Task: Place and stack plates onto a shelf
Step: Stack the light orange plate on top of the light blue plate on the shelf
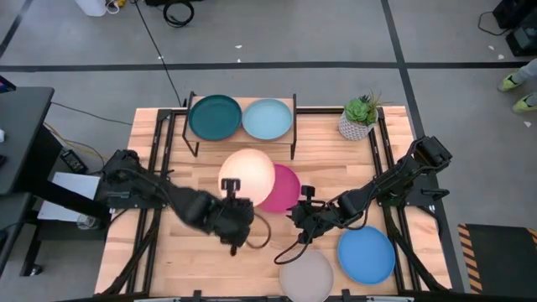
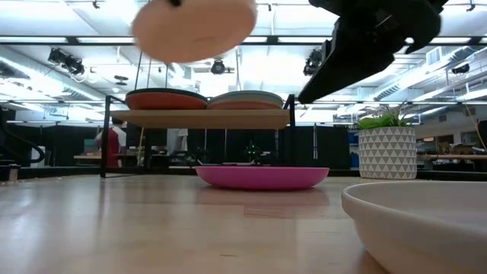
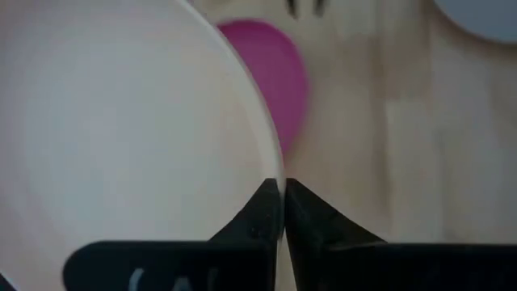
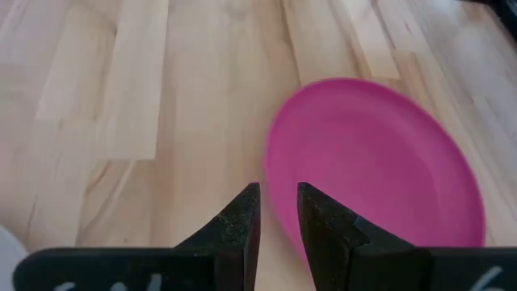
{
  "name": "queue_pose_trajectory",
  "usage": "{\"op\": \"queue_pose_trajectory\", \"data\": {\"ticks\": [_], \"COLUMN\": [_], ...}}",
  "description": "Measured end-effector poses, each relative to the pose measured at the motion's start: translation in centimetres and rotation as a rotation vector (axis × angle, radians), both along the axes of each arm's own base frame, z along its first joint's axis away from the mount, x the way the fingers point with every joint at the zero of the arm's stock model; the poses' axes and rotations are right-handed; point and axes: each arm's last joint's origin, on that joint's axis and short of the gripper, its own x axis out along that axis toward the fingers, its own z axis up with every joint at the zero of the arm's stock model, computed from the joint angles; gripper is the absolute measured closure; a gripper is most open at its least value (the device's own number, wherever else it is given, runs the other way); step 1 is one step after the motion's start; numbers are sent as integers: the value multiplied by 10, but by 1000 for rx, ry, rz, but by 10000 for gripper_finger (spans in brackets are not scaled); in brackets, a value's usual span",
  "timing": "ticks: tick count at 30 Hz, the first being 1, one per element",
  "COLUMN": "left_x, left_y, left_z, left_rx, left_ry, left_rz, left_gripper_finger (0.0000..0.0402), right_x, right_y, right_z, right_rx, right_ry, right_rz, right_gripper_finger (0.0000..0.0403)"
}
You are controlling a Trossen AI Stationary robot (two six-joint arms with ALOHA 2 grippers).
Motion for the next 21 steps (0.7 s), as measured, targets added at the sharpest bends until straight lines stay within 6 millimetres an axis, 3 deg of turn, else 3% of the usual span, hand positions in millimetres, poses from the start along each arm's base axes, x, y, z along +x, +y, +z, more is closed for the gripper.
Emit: {"op": "queue_pose_trajectory", "data": {"ticks": [4,11,17,21], "left_x": [18,42,52,54], "left_y": [34,118,185,215], "left_z": [15,24,27,31], "left_rx": [44,2,-16,-1], "left_ry": [-11,14,-32,-91], "left_rz": [-18,6,11,-11], "left_gripper_finger": [385,385,385,385], "right_x": [-8,-23,-26,-26], "right_y": [7,6,3,3], "right_z": [-6,-23,-28,-29], "right_rx": [-10,-85,-108,-111], "right_ry": [-7,-6,-9,-12], "right_rz": [-18,-64,-83,-94], "right_gripper_finger": [312,312,312,312]}}
